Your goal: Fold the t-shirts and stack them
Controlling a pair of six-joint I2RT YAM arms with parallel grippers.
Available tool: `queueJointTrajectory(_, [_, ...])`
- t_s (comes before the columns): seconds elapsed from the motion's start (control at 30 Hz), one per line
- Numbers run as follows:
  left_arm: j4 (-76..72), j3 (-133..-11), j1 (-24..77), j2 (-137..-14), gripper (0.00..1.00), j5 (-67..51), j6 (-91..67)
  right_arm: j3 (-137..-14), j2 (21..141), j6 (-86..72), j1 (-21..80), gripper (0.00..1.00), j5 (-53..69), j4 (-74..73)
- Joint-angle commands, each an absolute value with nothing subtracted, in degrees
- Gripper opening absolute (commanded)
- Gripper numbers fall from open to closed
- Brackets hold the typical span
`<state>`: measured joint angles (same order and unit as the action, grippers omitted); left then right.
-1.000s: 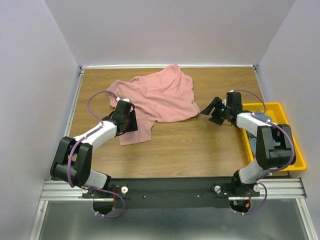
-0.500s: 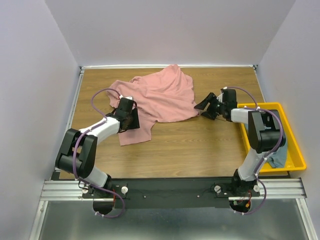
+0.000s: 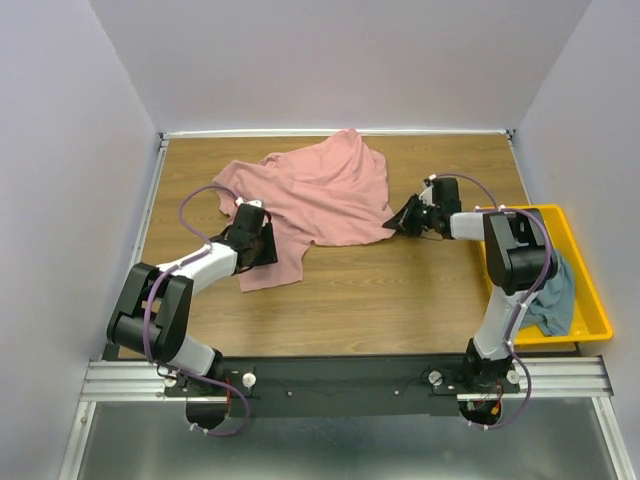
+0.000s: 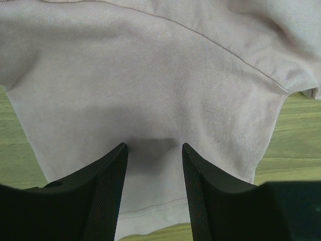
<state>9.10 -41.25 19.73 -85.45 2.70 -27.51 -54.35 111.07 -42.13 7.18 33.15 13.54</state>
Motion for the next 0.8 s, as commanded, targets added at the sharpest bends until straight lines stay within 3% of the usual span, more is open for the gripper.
queueJointTrajectory(0.0, [10.9,-38.8,19.7,-84.5,0.56,0.9,-28.5,-65.2,107.0,-30.9,7.6,0.01,20.9,-6.0])
queueJointTrajectory(0.13, [11.1,-37.8,19.6,-83.0,0.56,1.0,-28.8,-81.7,102.3,-20.1,7.6,0.01,-3.5,-24.8])
queueJointTrajectory(0.2, [11.2,-37.6,19.7,-82.4,0.56,1.3,-28.8,-87.4,102.6,-16.8,8.3,0.01,-8.6,-32.1])
queueJointTrajectory(0.3, [11.5,-37.3,19.7,-81.5,0.56,1.2,-28.8,-96.7,106.4,-14.9,11.8,0.12,-11.5,-39.3])
queueJointTrajectory(0.43, [11.6,-37.0,19.7,-80.5,0.55,1.0,-28.8,-104.3,112.4,-11.9,22.3,0.39,-14.8,-44.0])
queueJointTrajectory(0.47, [11.6,-36.9,19.7,-80.5,0.56,1.0,-28.8,-104.8,113.1,-11.5,25.5,0.51,-15.2,-44.6])
queueJointTrajectory(0.57, [11.4,-36.7,19.6,-80.2,0.55,0.4,-28.7,-103.5,113.1,-13.5,26.6,0.59,-12.6,-44.6])
queueJointTrajectory(0.77, [11.5,-36.5,19.7,-78.5,0.55,0.4,-28.7,-92.2,105.7,-17.4,19.3,0.58,-9.6,-38.9])
